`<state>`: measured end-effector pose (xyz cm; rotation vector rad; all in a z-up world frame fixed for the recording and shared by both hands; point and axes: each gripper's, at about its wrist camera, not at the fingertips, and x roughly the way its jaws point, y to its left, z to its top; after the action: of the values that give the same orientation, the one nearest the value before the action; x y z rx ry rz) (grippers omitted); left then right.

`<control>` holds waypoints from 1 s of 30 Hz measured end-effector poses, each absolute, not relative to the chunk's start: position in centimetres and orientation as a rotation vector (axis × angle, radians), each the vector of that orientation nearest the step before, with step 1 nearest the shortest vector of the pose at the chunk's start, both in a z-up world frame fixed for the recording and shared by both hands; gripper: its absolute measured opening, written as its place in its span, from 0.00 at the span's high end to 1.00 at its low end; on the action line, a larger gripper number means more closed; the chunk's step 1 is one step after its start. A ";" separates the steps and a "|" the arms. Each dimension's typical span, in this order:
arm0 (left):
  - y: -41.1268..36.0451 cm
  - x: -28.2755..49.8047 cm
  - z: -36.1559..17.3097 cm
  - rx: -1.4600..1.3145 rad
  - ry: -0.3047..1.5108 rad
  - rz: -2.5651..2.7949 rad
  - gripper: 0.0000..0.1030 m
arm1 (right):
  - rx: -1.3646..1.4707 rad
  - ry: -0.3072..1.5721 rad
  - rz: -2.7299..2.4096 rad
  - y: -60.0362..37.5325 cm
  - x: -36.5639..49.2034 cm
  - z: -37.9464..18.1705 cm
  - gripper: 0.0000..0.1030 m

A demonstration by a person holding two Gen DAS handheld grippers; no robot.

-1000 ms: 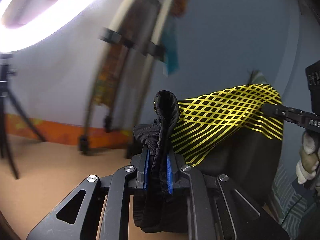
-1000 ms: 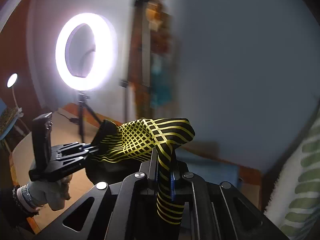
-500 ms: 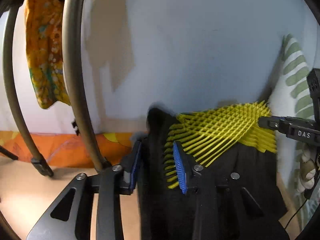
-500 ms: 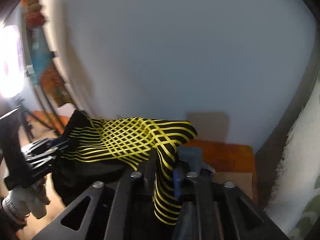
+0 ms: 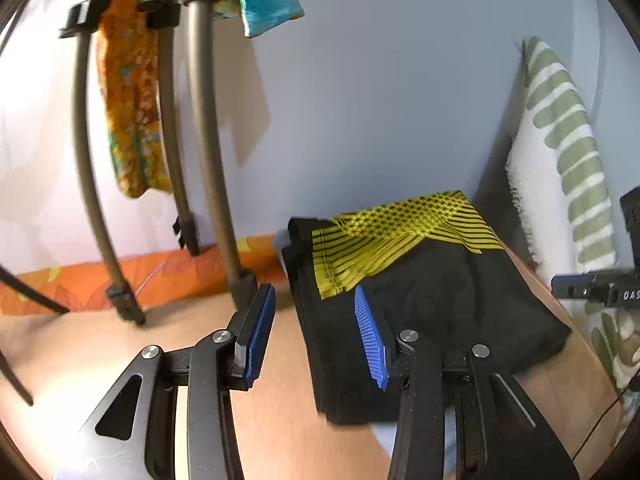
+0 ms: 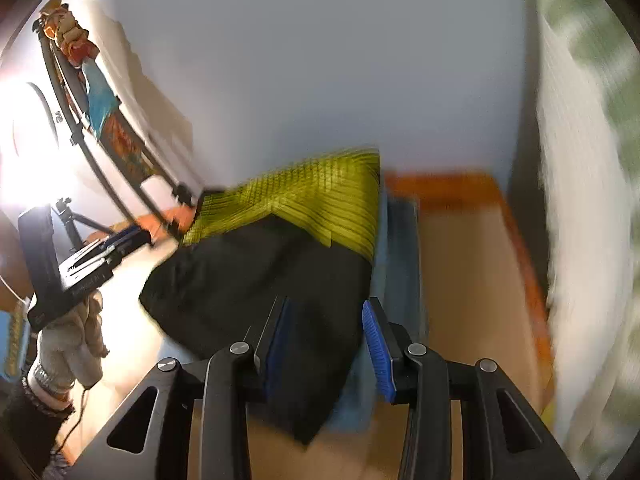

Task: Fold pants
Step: 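Lift the folded shorts with both tools and carry them onto the blue towel, then open both tools and pull them back from the stacked shorts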

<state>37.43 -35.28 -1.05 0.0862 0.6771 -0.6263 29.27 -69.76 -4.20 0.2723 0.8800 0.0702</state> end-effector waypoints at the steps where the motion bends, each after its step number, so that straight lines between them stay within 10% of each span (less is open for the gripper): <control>1: -35.4 36.9 -0.9 0.094 0.679 -0.628 0.61 | 0.311 0.899 0.081 -69.8 28.4 -4.9 0.62; 14: -34.5 35.2 -2.2 0.120 0.727 -0.622 0.61 | 0.404 0.979 0.047 -67.9 26.3 -7.6 0.62; 20: -33.8 35.1 -1.9 0.125 0.729 -0.602 0.61 | 0.329 0.985 0.020 -66.9 26.5 -7.0 0.95; 30: -34.0 33.9 -1.3 0.100 0.746 -0.635 0.61 | 0.159 0.966 -0.111 -69.2 25.6 -4.3 0.91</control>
<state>33.86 -33.98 -1.26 0.0999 0.7463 -0.6354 25.63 -69.23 -4.28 0.1594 0.9662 -0.1114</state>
